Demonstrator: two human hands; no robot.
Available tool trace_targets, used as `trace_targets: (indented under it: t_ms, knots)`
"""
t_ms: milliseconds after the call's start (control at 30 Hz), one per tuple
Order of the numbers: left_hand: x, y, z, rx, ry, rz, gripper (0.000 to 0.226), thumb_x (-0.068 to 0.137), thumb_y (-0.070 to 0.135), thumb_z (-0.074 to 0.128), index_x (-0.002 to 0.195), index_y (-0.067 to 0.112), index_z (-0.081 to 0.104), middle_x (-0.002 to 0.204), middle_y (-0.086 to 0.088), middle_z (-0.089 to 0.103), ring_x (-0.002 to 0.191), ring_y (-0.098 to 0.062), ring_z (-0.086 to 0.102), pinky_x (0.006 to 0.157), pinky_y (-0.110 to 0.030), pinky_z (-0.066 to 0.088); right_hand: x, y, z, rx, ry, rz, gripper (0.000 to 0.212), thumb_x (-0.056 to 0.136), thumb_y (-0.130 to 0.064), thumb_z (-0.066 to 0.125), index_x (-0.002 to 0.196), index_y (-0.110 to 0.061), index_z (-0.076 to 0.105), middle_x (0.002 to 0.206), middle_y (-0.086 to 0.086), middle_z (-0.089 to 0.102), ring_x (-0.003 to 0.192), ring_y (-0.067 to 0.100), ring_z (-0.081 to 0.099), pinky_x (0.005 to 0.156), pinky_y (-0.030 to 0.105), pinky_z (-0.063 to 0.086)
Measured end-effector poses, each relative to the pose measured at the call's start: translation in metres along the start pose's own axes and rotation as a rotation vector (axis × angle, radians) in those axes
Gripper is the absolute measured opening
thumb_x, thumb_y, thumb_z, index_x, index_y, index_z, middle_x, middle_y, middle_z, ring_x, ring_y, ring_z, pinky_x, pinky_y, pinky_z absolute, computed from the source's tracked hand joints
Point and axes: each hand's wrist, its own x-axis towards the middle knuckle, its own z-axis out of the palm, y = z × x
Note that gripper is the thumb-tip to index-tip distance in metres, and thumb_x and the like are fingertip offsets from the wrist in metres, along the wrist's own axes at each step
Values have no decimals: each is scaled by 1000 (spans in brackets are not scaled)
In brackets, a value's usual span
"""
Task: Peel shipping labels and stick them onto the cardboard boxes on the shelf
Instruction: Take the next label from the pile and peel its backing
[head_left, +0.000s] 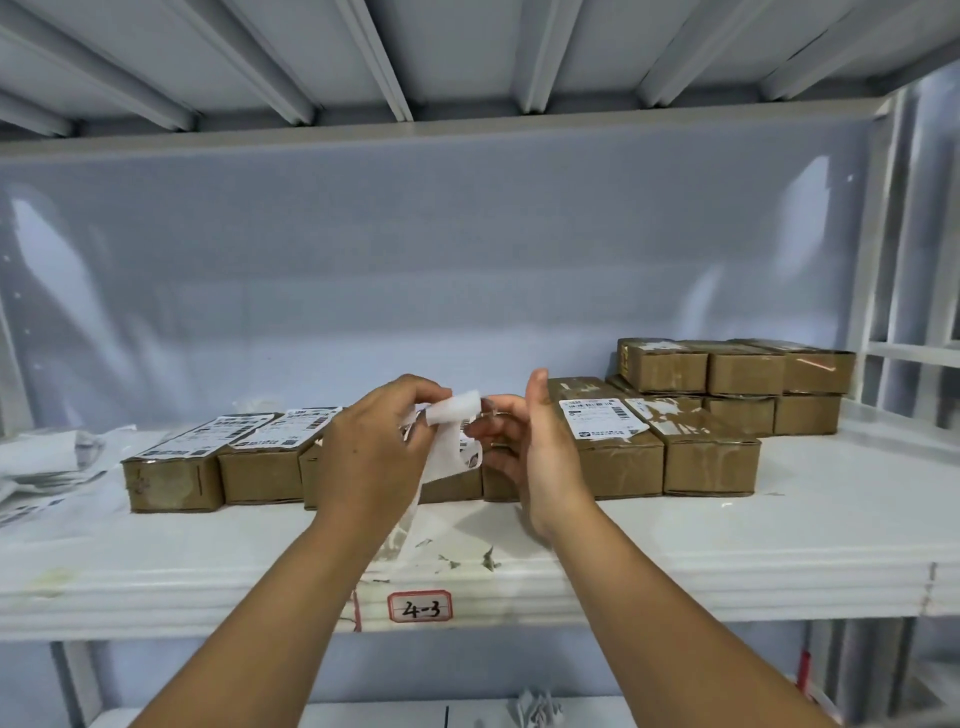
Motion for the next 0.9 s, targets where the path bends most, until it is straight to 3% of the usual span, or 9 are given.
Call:
trace_targets:
  t_ms: [100,167,267,433,567,733,900]
  knots:
    - [-3,-6,2,195,5,273,20,76,10,59,88,21,70,86,9,72,70,-18,67,57,-27,51,1,1,0,135,-73,67,64,65,-63,54,97,-9,66,74,5,67,63,13,63,63,25,50]
    - [-4,-7,2,252,-8,389,25,75,14,49,85,19,70,82,8,72,61,-17,66,47,-26,50,1,2,-1,202,-107,86,39,70,-44,65,89,-10,66,77,7,68,68,17,64,70,31,49]
    - [-6,-10,3,320,-9,528,30,73,16,43,81,19,72,80,7,72,55,-19,65,41,-24,48,1,0,-3,248,-106,106,7,81,-16,65,81,-10,61,74,6,64,66,17,61,67,31,49]
    - [-13,-12,6,322,5,613,25,75,12,48,84,21,69,81,7,72,54,-20,64,38,-21,44,3,0,-4,281,-26,87,17,91,-3,54,75,-8,55,58,1,57,50,9,53,52,22,49]
    - [-18,-8,5,347,54,639,25,75,9,49,80,17,73,83,8,73,53,-18,61,39,-19,38,3,-1,-4,254,-20,48,14,92,-5,54,79,-7,54,53,-3,57,48,7,54,54,23,47]
    - [-25,-6,8,287,116,623,24,79,7,52,74,15,73,84,8,73,53,-16,62,37,-22,43,3,-2,-4,255,-8,35,16,92,-5,53,77,-7,54,50,-4,55,46,7,52,51,22,46]
    - [-37,-2,7,149,89,611,21,89,7,42,88,22,57,86,7,72,61,-14,64,41,-28,47,5,-5,-8,308,51,-2,18,92,-4,52,75,-9,54,51,-3,55,46,7,51,46,18,44]
